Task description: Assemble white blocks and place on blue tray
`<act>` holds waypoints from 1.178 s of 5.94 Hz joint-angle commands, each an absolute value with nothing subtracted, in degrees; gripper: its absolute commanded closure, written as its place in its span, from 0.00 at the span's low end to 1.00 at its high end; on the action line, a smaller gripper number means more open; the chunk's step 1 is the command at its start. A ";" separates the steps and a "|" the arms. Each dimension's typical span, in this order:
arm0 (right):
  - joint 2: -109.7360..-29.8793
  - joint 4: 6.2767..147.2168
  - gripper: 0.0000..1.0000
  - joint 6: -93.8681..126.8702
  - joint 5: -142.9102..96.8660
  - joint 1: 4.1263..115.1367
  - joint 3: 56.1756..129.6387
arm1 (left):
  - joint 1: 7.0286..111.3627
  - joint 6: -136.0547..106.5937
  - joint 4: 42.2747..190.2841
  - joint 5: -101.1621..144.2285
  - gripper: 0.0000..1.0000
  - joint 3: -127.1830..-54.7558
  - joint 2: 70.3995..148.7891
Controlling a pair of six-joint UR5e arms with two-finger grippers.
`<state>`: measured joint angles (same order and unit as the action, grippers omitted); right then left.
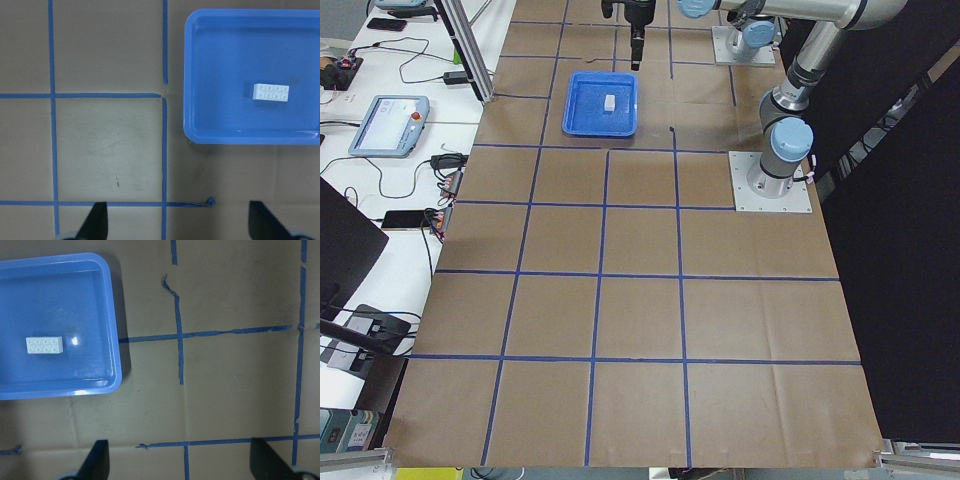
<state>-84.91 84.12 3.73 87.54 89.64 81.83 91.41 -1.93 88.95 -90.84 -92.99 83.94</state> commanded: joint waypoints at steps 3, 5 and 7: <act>-84.99 83.94 0.00 2.46 87.71 89.38 82.00 | 91.49 -1.93 89.03 -90.88 0.00 -92.99 83.94; -84.99 83.94 0.00 2.81 87.71 89.30 82.09 | 91.49 -1.93 89.03 -90.88 0.00 -92.99 83.85; -84.99 83.94 0.00 2.81 87.71 89.30 82.09 | 91.41 -1.93 89.03 -90.88 0.00 -92.99 83.85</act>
<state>-84.95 83.93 2.80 87.71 89.30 82.08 91.47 -1.93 89.03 -90.88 -92.99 83.86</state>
